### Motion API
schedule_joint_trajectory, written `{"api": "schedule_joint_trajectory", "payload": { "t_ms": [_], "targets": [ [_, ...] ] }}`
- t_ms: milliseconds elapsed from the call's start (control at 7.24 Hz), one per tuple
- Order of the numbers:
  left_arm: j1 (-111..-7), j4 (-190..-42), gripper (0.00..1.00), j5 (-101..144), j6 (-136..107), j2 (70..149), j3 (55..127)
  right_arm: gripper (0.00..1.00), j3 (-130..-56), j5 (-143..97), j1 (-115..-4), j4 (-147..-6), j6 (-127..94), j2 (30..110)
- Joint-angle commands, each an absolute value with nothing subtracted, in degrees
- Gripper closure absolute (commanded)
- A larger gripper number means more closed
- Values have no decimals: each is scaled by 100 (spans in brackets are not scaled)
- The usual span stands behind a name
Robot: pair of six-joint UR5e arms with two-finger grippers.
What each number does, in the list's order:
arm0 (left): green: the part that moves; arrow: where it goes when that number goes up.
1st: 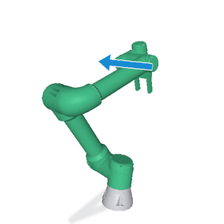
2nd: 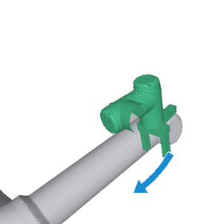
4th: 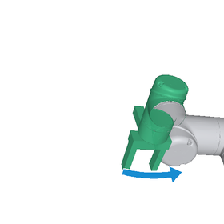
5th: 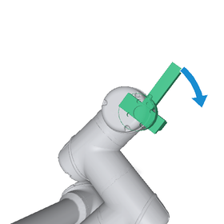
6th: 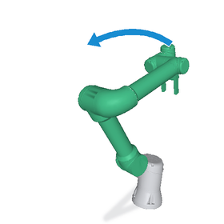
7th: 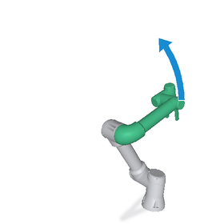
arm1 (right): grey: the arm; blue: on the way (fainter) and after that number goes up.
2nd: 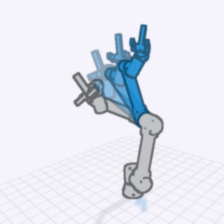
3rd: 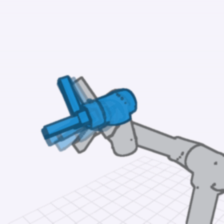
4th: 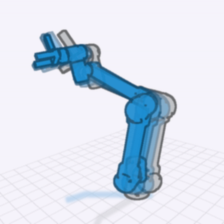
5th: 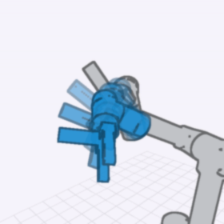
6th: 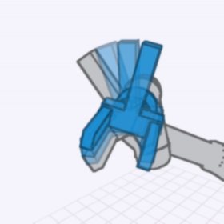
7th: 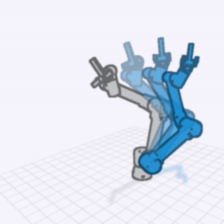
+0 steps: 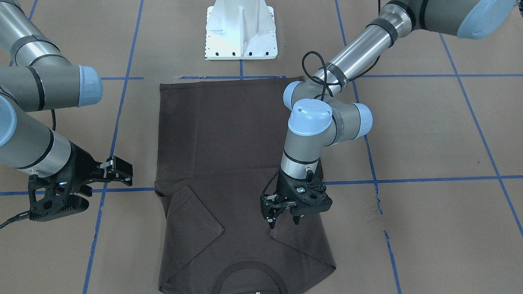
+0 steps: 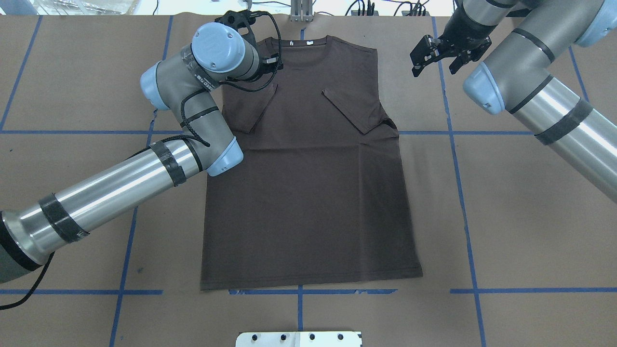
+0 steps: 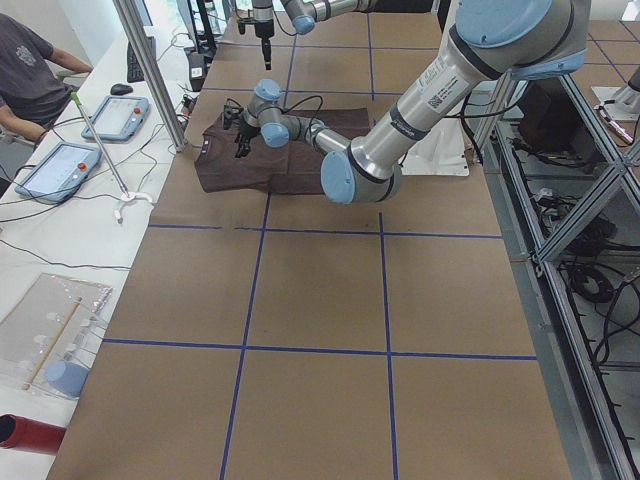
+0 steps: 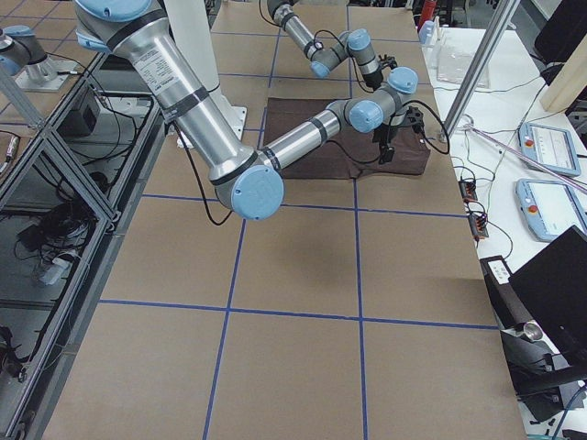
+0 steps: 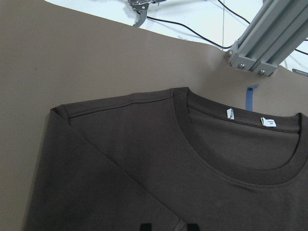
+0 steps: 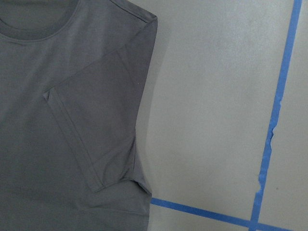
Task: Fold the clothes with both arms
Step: 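Fold the sleeve nearest the left gripper inward over the shirt body, then move the right gripper to the hem corner nearest the robot while the left gripper withdraws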
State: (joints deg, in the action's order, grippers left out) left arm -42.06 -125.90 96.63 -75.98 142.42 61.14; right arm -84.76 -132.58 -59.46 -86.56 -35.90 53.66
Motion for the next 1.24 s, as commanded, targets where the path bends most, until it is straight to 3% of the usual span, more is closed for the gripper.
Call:
{"api": "schedule_joint_trajectory", "payload": {
  "t_ms": [0, 276, 552, 829, 1105],
  "targets": [
    [-4210, -12046, 0, 10308, -7219, 13435, 7278, 0, -9494, -12784, -5410, -8631, -4514, 6051],
    [-4271, -10937, 0, 10318, -6252, 12302, 9279, 0, -10210, -12254, -4741, -8265, -5997, 6589],
    [-4289, -10698, 0, 10327, -6170, 11236, 10927, 0, -10844, -12234, -4072, -6917, -6763, 7869],
    [-4263, -9864, 0, 10336, -6179, 11320, 11485, 0, -11072, -11055, -3021, -5987, -7696, 8725],
    [-4254, -9853, 0, 10327, -6179, 11355, 11557, 0, -11197, -10191, -2061, -6046, -8321, 8789]
  ]
}}
